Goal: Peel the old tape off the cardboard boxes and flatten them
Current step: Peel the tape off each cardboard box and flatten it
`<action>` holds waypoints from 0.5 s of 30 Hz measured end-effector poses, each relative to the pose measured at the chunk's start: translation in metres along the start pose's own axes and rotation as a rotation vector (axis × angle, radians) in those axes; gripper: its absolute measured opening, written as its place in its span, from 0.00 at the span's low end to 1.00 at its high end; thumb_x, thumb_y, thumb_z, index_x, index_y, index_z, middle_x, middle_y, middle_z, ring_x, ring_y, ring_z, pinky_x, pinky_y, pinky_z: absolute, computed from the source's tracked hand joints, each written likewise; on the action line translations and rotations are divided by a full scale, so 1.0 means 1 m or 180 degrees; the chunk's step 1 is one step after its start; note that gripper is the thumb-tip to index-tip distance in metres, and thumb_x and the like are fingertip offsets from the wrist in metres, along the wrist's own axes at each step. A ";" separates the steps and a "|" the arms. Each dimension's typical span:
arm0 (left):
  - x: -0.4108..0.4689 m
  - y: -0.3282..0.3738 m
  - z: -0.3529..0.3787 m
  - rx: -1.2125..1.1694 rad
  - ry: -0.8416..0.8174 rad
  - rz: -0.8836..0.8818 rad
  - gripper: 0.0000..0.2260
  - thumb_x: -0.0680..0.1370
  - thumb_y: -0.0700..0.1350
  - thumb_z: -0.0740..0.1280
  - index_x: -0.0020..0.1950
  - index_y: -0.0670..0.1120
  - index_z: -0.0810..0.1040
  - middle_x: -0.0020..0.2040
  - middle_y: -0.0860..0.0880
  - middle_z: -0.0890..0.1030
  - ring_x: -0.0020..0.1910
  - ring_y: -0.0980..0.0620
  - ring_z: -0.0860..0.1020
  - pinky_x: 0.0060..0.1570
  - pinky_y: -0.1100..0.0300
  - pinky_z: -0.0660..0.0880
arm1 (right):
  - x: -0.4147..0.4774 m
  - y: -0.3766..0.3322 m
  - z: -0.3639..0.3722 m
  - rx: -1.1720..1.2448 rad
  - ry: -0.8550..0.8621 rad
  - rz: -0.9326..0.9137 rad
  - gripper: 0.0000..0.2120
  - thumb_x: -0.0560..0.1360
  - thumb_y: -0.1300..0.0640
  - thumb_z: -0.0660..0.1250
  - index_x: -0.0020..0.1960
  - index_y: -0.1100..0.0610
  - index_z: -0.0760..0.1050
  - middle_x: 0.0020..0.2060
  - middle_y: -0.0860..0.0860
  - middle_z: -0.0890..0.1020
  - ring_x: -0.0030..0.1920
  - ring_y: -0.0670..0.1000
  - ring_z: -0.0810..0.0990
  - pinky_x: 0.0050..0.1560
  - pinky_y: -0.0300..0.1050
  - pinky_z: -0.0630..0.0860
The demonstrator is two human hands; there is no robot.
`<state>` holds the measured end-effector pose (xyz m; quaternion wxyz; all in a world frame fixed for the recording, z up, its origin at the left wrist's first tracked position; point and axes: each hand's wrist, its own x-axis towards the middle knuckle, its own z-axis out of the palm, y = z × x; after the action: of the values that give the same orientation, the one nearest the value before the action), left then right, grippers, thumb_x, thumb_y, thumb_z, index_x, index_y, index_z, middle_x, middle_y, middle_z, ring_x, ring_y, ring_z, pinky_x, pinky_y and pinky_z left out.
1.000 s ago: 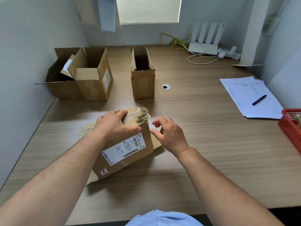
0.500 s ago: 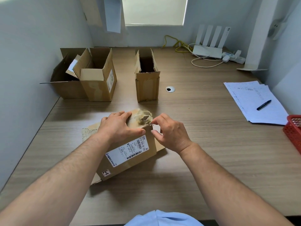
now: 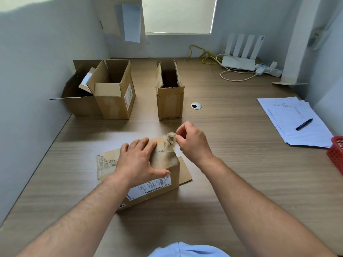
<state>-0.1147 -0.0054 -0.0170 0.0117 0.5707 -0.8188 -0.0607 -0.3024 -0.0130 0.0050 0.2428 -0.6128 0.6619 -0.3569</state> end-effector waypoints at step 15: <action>-0.005 0.004 0.002 -0.0067 0.0022 -0.0013 0.50 0.60 0.79 0.58 0.76 0.55 0.55 0.77 0.51 0.58 0.75 0.50 0.54 0.72 0.48 0.49 | -0.010 -0.005 0.012 -0.0090 -0.0532 0.0166 0.05 0.73 0.54 0.68 0.47 0.51 0.74 0.47 0.50 0.78 0.46 0.50 0.77 0.47 0.44 0.74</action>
<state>-0.1171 0.0009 -0.0180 0.0204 0.5725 -0.8169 -0.0673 -0.2885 -0.0050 -0.0001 0.2978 -0.6264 0.6600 -0.2887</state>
